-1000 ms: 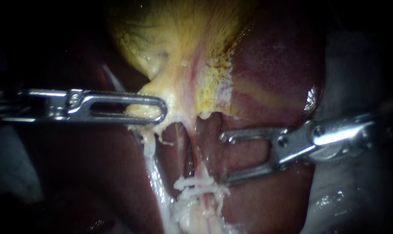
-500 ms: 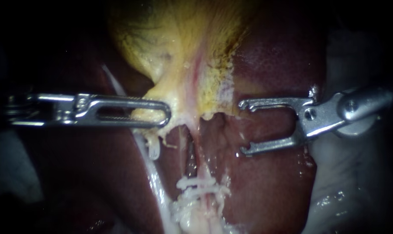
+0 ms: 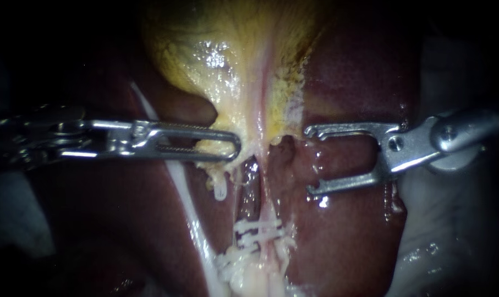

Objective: Going back second clip right tube

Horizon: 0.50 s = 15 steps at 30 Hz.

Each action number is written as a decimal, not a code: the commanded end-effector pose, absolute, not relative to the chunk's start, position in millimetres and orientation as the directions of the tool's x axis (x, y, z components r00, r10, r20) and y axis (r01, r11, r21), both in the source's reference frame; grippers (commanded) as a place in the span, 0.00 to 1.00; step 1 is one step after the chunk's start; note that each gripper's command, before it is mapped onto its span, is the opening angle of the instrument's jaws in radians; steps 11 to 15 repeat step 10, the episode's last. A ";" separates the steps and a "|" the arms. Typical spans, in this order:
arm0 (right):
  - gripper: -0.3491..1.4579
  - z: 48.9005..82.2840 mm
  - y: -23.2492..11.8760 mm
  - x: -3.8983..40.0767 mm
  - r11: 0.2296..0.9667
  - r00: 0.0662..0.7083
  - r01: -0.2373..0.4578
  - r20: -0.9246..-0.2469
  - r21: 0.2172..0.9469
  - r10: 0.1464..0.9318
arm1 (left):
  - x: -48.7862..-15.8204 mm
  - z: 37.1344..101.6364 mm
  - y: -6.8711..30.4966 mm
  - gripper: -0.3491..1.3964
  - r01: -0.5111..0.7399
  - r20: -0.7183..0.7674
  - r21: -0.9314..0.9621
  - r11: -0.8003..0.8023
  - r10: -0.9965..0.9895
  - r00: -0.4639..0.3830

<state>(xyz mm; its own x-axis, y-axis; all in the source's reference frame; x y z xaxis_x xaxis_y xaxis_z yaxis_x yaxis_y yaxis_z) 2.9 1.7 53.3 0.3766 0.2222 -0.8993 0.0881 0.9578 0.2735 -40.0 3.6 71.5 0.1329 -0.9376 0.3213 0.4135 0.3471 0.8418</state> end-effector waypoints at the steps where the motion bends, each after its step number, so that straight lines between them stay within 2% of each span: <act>1: 0.47 53.3 1.7 2.9 0.958 0.376 0.088 -0.900 0.274 0.223 | -40.0 71.5 3.6 0.00 0.414 0.321 0.841 0.347 -0.938 0.133; 15: 0.47 53.2 1.7 2.8 0.958 0.375 0.088 -0.900 0.274 0.223 | -39.9 71.5 3.5 0.00 0.414 0.322 0.841 0.347 -0.937 0.133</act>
